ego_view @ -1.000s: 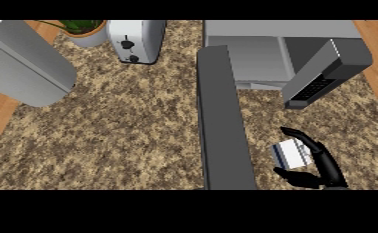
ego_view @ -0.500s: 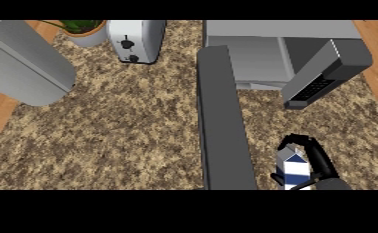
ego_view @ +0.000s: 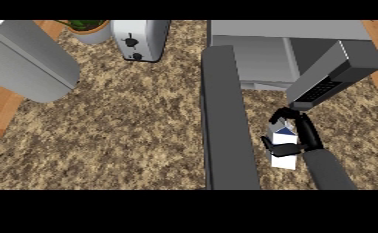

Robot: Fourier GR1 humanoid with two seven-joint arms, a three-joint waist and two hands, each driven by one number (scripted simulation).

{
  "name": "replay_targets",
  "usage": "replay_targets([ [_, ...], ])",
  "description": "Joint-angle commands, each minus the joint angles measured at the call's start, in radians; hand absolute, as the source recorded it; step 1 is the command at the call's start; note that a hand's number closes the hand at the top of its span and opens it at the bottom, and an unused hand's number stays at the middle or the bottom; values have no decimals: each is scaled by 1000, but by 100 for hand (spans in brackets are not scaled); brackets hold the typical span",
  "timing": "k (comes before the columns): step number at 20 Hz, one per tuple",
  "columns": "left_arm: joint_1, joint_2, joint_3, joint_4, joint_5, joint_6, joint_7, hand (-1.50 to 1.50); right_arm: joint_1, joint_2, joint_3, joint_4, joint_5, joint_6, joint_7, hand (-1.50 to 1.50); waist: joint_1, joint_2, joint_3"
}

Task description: Pick up the milk, place it into the microwave and close the microwave

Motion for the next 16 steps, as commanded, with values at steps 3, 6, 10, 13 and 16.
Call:
replay_targets([
  [3,37,1,7,-9,2,-29,-20,-150,-76,18,-19,56,-25,14,-135,150,3,-2,1],
  [6,18,-6,12,32,11,-33,-22,-150,-108,-3,4,52,-32,159,-135,150,-7,-5,0],
  [10,16,-20,32,65,5,-36,-45,-150,-113,93,57,-15,-21,132,-91,150,-23,-14,-3],
  [13,18,-8,53,6,45,-28,19,-150,-139,107,62,-100,-38,87,-20,150,-36,-14,-3],
  [16,-1,-3,87,44,64,-46,14,-150,-162,98,66,-173,-42,54,87,150,-37,-14,-3],
])
